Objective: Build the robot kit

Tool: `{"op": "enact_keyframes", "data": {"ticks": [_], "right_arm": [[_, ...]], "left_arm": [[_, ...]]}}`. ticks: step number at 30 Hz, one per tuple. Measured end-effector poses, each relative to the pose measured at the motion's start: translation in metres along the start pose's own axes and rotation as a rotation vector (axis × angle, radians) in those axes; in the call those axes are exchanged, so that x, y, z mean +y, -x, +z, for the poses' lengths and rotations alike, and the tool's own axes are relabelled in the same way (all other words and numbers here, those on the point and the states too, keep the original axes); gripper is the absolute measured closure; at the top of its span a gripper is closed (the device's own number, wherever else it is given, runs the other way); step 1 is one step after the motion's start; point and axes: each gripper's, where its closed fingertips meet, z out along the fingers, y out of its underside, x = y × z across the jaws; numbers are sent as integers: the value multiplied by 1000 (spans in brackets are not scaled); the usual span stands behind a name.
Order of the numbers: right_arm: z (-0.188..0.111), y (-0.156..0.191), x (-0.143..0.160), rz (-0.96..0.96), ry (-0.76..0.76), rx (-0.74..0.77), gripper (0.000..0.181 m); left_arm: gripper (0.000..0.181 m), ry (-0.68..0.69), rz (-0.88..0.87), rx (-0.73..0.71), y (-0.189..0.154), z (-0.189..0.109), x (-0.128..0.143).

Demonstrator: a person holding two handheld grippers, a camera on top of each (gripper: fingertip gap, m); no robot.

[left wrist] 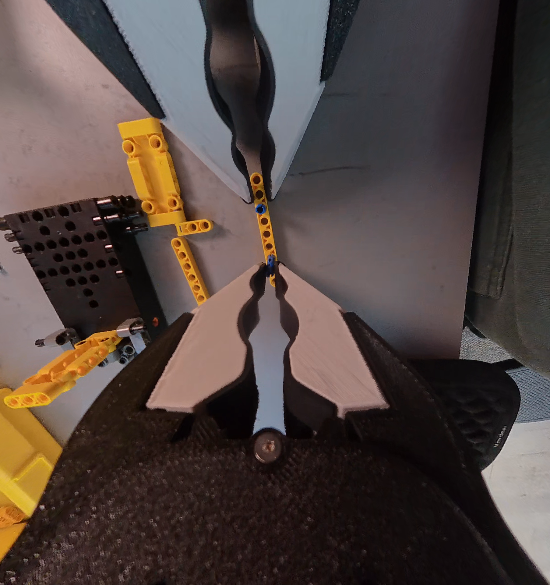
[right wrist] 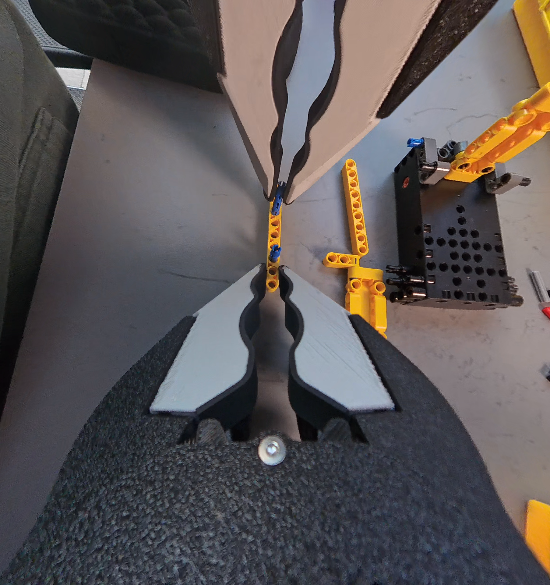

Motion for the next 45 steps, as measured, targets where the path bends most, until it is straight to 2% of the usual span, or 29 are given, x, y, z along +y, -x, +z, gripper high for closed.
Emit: {"op": "enact_keyframes", "data": {"ticks": [1,7,16,29,45], "right_arm": [[0,0,0,9,-2,5,174],[-2,3,1,-22,-28,18,174],[-2,2,1,-60,-37,42,174],[-4,2,0,-323,-86,144,174],[-3,2,0,-312,-83,139,174]], "left_arm": [[177,18,2,-4,0,0,-1],[177,86,-14,-14,1,0,-1],[177,118,-13,-38,2,0,0],[177,109,-74,-20,5,1,-5],[178,88,-55,18,1,1,-3]]}}
